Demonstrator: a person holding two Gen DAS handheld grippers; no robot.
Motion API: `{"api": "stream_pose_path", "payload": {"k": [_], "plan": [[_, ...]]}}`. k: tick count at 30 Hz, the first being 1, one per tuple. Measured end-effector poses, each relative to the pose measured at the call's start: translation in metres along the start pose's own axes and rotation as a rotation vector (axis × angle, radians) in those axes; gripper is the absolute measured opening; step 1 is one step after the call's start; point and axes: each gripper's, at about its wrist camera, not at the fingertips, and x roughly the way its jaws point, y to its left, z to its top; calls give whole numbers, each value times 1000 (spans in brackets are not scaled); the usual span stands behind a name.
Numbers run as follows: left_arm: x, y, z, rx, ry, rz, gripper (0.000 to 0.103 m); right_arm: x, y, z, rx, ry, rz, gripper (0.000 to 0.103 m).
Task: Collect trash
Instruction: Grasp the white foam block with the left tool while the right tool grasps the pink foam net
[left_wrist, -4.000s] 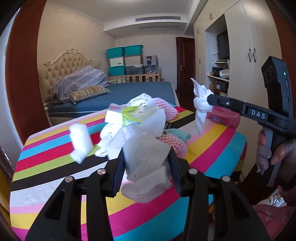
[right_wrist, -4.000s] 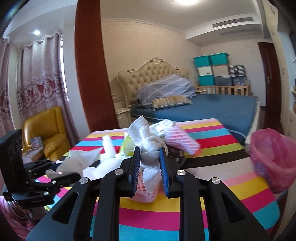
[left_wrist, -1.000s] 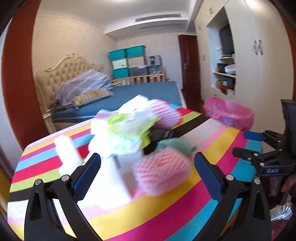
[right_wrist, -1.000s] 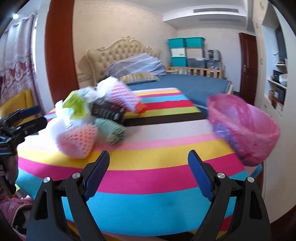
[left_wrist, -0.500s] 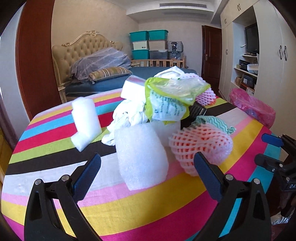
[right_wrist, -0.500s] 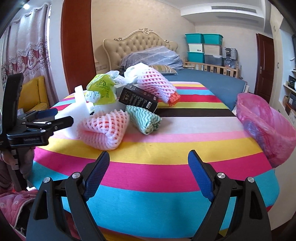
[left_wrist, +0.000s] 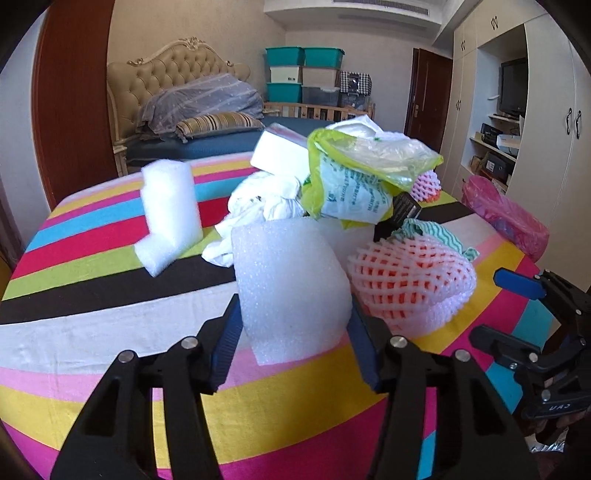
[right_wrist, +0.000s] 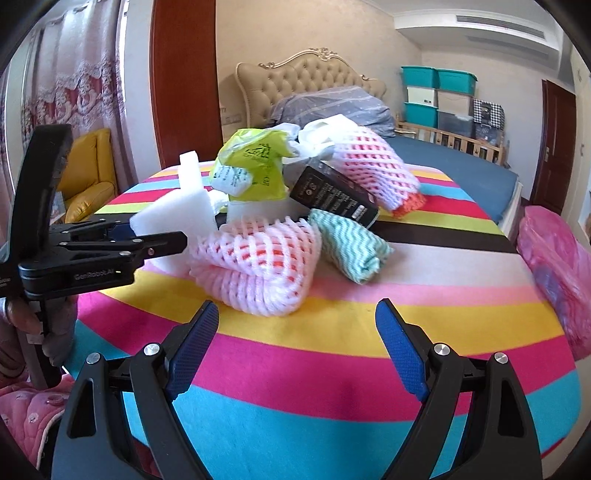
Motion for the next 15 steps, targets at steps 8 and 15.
{"api": "stream_pose_path", "payload": {"k": [8,15], "plan": [[-18,9,-2,-1,-83,56,53,9,3,11,9,-7,-9,76],[-18,8,-11,5,-69,38,53,19,13,12,-16,2,16,44]]}}
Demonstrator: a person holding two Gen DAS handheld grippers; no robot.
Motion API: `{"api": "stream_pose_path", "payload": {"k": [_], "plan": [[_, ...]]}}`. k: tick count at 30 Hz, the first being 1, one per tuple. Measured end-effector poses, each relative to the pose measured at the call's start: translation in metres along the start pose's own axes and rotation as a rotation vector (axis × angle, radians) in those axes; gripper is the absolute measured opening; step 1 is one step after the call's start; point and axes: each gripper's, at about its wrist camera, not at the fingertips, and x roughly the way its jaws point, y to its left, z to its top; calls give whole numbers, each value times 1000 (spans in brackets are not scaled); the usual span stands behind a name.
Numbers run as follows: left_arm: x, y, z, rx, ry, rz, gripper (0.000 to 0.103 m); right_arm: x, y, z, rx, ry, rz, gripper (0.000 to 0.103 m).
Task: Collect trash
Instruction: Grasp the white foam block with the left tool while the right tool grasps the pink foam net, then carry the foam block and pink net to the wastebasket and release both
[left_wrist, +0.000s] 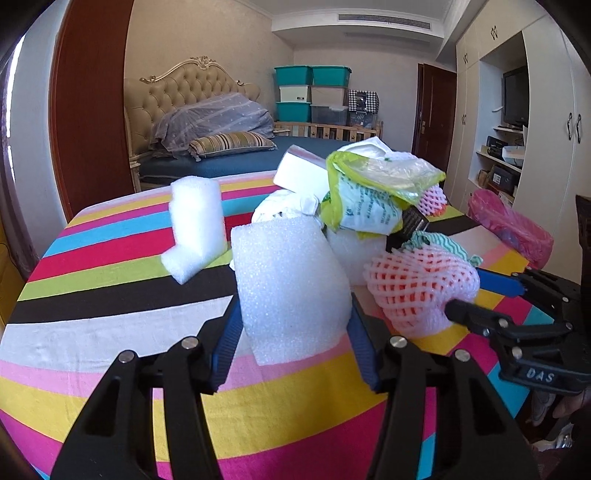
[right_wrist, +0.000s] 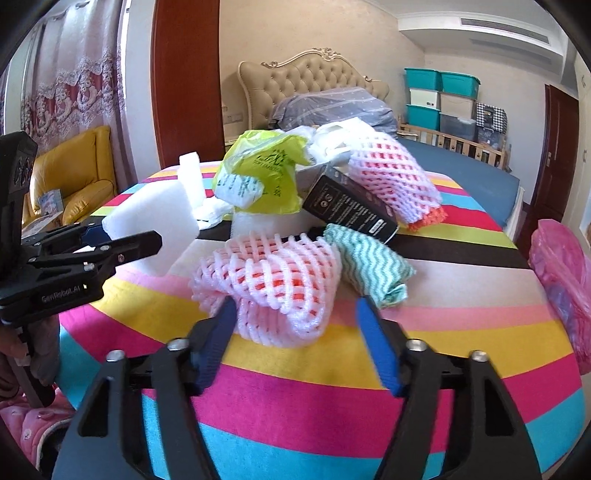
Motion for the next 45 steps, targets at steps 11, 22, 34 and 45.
{"api": "stream_pose_path", "payload": {"k": [11,22,34,45], "plan": [[-9,-7,-1,41,-57,14,53,-20,5,-9,-55,-63,-38,20],[-32,-18,2,68,-161,-12,53,-48,-2,-14,-37,-117,-31,20],[-46,-46,4,157,-206,-47,54,-81,-25,-14,12,-192,-92,20],[-41,-83,12,232,-180,-139,54,-102,-58,-22,74,-225,-155,20]]}}
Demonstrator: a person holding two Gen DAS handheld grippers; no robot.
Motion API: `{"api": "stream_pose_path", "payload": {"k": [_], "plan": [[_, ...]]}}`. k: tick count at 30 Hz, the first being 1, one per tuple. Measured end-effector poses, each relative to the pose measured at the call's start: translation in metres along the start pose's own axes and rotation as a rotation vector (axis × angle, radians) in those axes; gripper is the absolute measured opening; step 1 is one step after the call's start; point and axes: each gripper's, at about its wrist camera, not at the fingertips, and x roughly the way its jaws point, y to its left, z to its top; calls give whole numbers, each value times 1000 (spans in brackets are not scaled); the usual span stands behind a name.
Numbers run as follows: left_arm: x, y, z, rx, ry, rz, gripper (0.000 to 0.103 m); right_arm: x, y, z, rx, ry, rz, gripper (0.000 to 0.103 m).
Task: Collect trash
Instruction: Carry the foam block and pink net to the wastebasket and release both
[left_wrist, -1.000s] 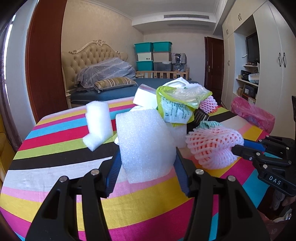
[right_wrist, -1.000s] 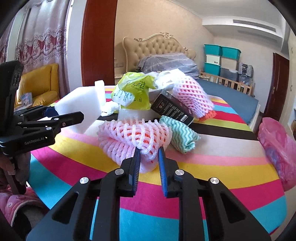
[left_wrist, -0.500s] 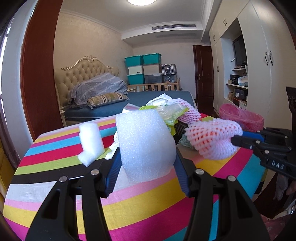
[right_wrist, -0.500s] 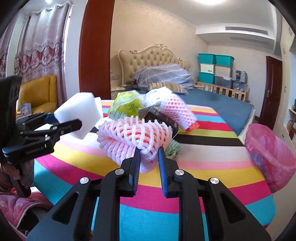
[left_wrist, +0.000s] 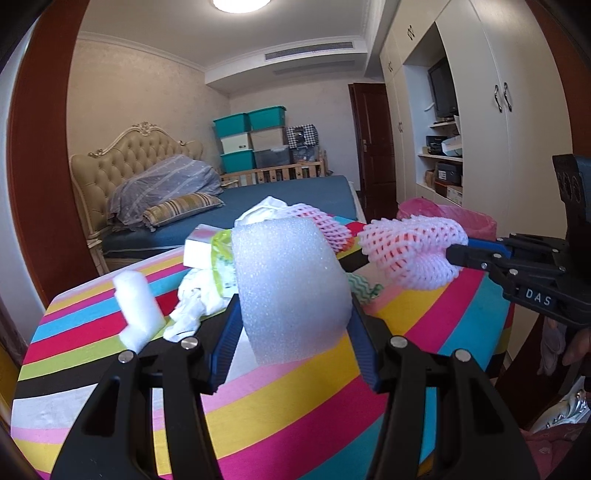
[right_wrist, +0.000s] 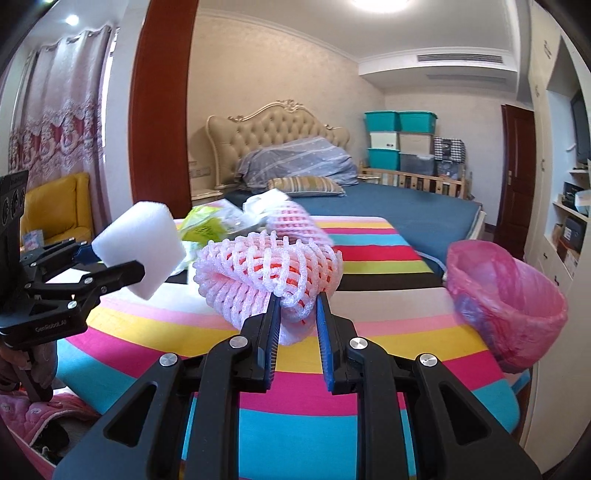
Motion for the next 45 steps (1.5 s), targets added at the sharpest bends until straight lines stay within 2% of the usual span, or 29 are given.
{"api": "stream_pose_path", "payload": {"k": [13,22,30,40,45], "plan": [[45,-40,26,16,80,-179,54,-19,-51,0,56,-43,-127,20],[80,-97,64,62,80,-300,54,-38,-109,3,109,-83,-269,20],[132,-142,103,30,135,-392,54,-41,-168,5,158,-87,-374,20],[204,-197,151,25,172,-420,54,-18,-238,22,180,-66,-486,20],[247,-218,172,19,203,-439,55,8,-274,27,211,-30,-486,20]]}}
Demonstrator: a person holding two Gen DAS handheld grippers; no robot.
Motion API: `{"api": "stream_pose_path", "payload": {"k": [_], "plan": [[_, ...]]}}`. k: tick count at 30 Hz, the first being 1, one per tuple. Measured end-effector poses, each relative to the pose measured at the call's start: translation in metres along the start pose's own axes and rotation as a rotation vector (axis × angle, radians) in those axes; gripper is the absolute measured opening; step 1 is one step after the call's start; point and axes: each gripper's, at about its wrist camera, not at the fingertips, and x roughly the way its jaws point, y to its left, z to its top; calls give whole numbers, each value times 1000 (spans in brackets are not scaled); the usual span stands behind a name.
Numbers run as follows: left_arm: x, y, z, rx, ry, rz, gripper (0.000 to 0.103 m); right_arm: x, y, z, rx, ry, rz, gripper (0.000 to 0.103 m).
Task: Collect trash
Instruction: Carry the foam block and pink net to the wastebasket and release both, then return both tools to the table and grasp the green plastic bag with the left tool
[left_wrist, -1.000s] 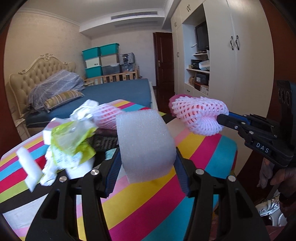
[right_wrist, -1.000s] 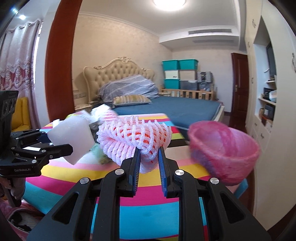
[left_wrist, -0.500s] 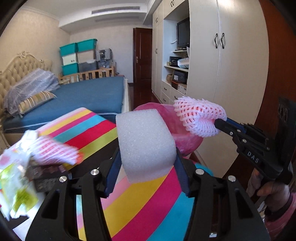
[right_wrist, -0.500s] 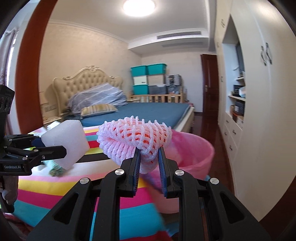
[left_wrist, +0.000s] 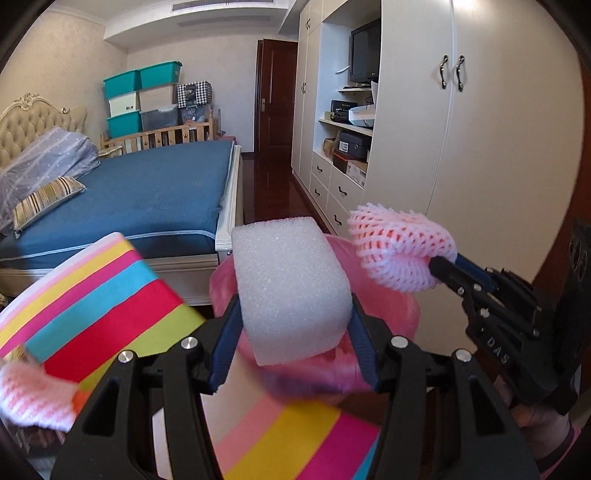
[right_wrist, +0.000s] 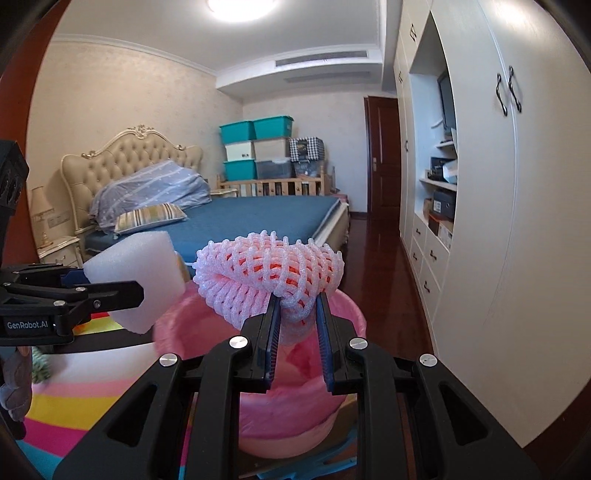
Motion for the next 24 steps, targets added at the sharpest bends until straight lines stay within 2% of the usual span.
{"api": "stream_pose_path", "payload": {"k": [2,3,4,5,6,7,9,13,24], "plan": [[16,2,10,-14,27,-35,55,11,-1,1,2,14,6,24],[23,4,13,-16,30,-18,55,15,0,2,-1,22,13,25],[27,5,15,-23,24,13,63,20,-1,2,-9,32,15,31],[27,9,15,-38,18,31,68,22,-2,1,-13,34,5,48],[27,15,14,-64,11,35,76,21,-3,0,-10,29,0,56],[24,19,11,-80,5,34,77,17,-5,-1,2,15,5,62],[15,31,2,-95,1,45,78,10,-6,-3,8,8,6,62],[-9,38,-17,-89,-33,106,93,-8,-6,-8,43,-8,2,62],[-65,28,-74,23,-67,177,97,-36,10,-23,90,-1,22,62]]}}
